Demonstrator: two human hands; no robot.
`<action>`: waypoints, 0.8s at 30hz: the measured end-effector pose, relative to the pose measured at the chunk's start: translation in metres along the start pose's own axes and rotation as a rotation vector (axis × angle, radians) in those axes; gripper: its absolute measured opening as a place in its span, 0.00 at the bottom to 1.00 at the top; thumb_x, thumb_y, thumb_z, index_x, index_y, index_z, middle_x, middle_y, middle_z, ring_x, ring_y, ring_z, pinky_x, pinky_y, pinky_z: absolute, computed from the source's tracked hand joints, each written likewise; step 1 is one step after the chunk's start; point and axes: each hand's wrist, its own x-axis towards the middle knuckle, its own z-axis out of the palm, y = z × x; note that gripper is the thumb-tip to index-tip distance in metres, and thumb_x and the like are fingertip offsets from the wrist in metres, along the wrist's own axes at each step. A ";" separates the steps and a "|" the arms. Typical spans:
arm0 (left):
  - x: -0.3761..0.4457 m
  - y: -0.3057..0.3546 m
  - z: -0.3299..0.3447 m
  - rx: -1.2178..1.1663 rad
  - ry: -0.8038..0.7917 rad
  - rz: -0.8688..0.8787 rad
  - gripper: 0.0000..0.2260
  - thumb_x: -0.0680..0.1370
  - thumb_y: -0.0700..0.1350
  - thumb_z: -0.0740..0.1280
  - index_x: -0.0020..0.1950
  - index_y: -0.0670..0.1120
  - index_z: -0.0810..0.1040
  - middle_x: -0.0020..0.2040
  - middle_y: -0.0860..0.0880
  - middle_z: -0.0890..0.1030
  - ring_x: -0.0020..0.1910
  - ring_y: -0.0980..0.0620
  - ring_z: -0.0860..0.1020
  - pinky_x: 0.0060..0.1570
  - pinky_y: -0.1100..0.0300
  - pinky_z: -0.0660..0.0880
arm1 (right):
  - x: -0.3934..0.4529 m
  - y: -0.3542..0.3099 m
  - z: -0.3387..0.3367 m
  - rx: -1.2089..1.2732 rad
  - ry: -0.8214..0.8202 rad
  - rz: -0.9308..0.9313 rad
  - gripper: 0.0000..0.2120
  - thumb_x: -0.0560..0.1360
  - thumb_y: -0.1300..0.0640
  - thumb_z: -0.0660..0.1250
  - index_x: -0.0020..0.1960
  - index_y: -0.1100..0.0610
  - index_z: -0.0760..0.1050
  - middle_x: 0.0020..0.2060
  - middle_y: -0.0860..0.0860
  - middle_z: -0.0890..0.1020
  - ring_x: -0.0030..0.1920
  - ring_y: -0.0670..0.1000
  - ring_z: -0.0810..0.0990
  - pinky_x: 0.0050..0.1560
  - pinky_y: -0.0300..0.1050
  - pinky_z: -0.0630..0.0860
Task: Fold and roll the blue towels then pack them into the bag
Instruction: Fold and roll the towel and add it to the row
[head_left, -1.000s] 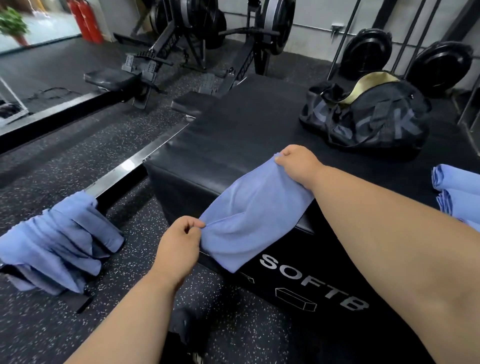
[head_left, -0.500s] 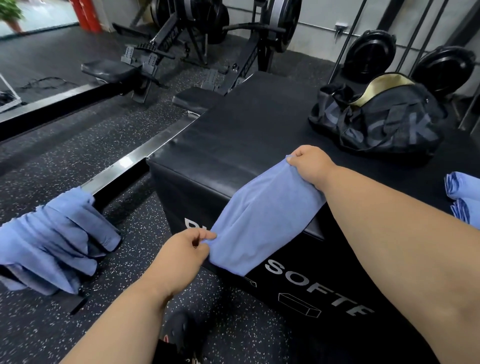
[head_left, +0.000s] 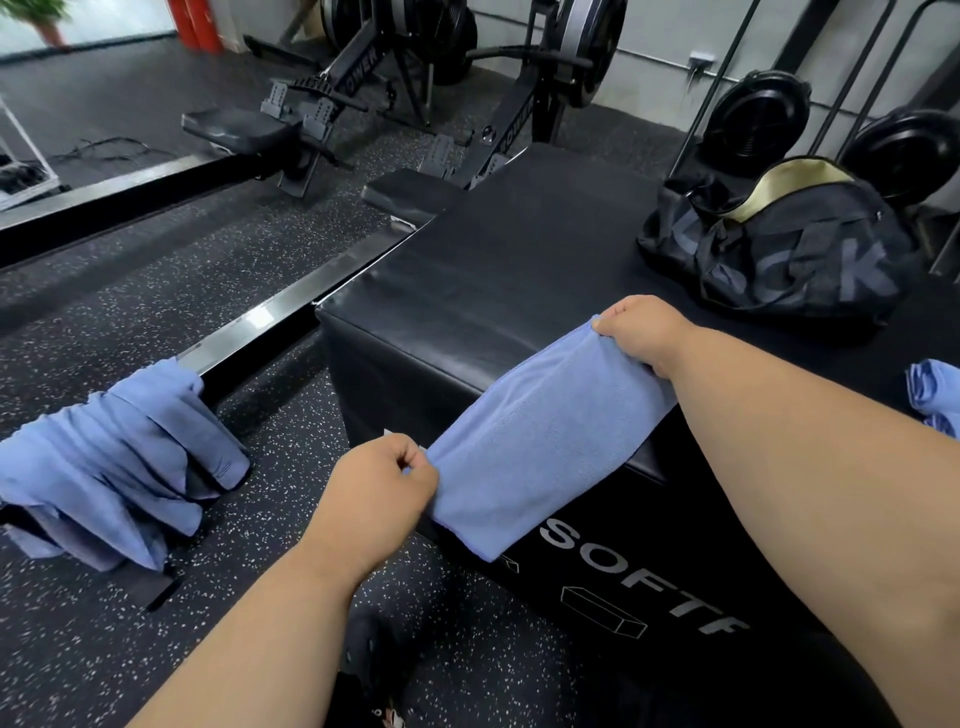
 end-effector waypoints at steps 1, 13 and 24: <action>0.000 0.000 -0.001 -0.002 0.015 0.000 0.07 0.76 0.42 0.66 0.37 0.45 0.76 0.33 0.47 0.80 0.26 0.57 0.69 0.27 0.65 0.68 | -0.001 -0.001 0.000 -0.007 -0.005 0.007 0.20 0.80 0.54 0.70 0.33 0.53 0.67 0.23 0.41 0.72 0.32 0.51 0.68 0.40 0.47 0.69; 0.000 0.004 -0.003 -0.041 0.049 -0.051 0.06 0.76 0.42 0.64 0.39 0.44 0.76 0.35 0.44 0.82 0.28 0.56 0.70 0.31 0.58 0.71 | 0.000 -0.002 0.001 0.034 0.002 0.006 0.10 0.80 0.55 0.69 0.42 0.55 0.73 0.41 0.51 0.78 0.41 0.53 0.74 0.47 0.49 0.73; -0.017 0.040 -0.015 0.039 0.291 0.143 0.09 0.77 0.39 0.61 0.37 0.46 0.71 0.35 0.47 0.76 0.36 0.49 0.72 0.37 0.52 0.68 | -0.094 0.032 -0.033 0.538 0.245 -0.181 0.05 0.82 0.52 0.67 0.48 0.50 0.75 0.39 0.46 0.71 0.41 0.49 0.69 0.46 0.47 0.70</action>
